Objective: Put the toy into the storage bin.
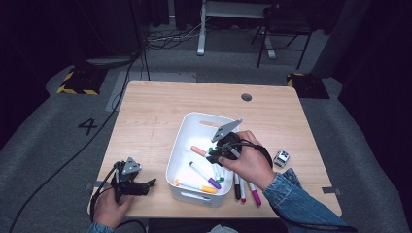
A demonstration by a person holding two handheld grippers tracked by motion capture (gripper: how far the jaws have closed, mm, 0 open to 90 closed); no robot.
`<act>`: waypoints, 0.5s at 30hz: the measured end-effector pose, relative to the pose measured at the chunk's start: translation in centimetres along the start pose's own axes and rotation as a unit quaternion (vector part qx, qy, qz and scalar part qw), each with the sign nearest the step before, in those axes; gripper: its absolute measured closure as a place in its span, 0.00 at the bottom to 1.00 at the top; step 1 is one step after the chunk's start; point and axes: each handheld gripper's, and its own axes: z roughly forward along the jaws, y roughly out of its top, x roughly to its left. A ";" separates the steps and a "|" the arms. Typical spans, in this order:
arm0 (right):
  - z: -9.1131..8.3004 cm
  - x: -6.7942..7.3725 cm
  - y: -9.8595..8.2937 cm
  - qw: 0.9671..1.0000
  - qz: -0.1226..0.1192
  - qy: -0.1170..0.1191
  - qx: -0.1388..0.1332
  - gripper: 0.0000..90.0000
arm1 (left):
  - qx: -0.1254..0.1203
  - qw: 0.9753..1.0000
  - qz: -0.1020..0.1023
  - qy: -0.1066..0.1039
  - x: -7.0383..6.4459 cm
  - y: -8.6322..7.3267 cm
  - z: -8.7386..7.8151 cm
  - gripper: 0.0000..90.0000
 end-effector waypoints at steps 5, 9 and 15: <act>0.9 0.2 -0.2 1.000 -0.024 0.002 0.010 0.86 | 0.000 1.000 0.000 0.000 0.0 0.0 0.0 0.15; 1.4 0.3 -0.3 0.999 -0.033 0.007 0.013 0.86 | 0.000 1.000 0.000 0.000 0.0 0.0 0.0 0.15; 2.1 0.8 -0.3 0.998 -0.049 0.004 0.037 0.86 | 0.000 1.000 0.000 0.000 0.0 0.0 0.0 0.15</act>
